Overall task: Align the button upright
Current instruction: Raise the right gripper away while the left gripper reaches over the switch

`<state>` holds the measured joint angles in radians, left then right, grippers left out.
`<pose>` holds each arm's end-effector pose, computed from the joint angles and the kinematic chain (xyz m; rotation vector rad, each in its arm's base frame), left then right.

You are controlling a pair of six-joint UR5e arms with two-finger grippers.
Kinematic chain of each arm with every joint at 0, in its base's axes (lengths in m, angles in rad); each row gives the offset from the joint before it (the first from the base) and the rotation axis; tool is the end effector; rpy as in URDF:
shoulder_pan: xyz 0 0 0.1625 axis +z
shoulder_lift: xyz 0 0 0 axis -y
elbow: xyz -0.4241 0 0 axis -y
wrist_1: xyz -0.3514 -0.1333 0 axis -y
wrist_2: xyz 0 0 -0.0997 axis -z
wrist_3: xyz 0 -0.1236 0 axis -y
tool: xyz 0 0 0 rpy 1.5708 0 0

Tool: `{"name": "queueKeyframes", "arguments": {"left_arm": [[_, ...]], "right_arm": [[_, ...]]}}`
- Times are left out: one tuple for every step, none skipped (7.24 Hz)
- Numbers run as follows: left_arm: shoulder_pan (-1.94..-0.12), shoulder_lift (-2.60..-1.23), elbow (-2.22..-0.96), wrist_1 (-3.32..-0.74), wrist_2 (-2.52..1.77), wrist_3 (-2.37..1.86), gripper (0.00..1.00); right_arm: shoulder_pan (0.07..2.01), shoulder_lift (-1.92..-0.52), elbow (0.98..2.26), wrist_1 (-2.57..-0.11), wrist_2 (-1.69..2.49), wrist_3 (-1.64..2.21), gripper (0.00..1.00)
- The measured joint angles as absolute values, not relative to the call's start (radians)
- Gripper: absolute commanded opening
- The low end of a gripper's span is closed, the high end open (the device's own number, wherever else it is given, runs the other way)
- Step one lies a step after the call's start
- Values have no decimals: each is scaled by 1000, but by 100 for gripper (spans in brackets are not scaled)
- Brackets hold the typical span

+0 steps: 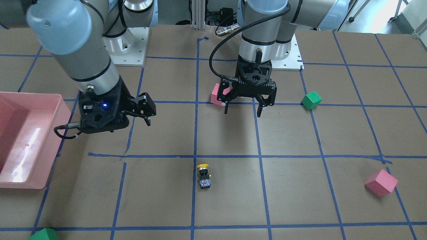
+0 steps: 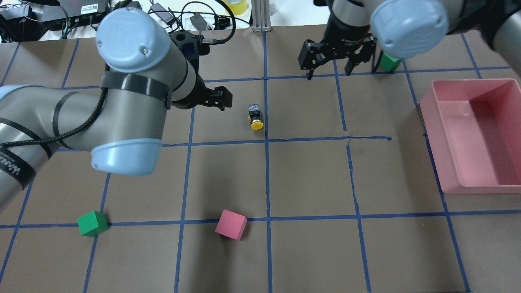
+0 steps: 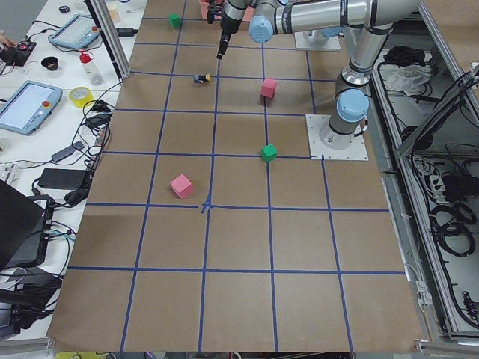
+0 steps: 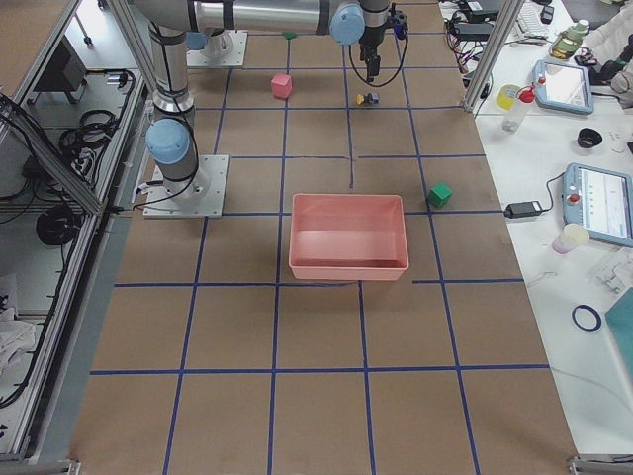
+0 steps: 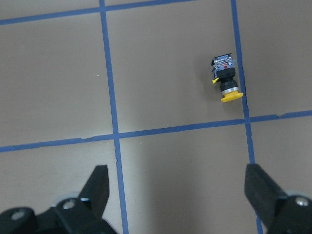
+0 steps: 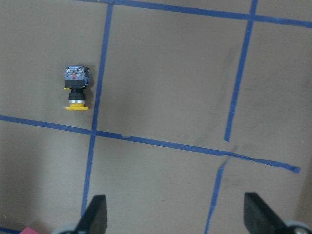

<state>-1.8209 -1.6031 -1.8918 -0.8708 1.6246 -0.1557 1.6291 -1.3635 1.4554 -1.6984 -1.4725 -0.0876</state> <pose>-0.2413 -0.4328 0.3826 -0.1307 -3.0735 0.5443 0.1767 -0.5318 0.4259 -0.2245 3.0350 -0.0565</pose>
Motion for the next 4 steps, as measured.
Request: {"name": "queueKeyframes", "arguments": {"left_arm": [[-1866, -1618, -1934, -804, 1656, -211, 100], [-1907, -1644, -1969, -741, 1692, -272, 100], [-1932, -1680, -1990, -667, 1716, -336, 100], [-1950, -1727, -2001, -581, 1729, -406, 100]], "right_arm": [[1585, -1385, 1456, -1674, -1474, -115, 100], [1563, -1397, 1456, -1665, -1470, -125, 100], [1555, -1402, 1458, -1662, -1465, -127, 100], [1551, -1404, 1461, -1662, -1465, -124, 100]]}}
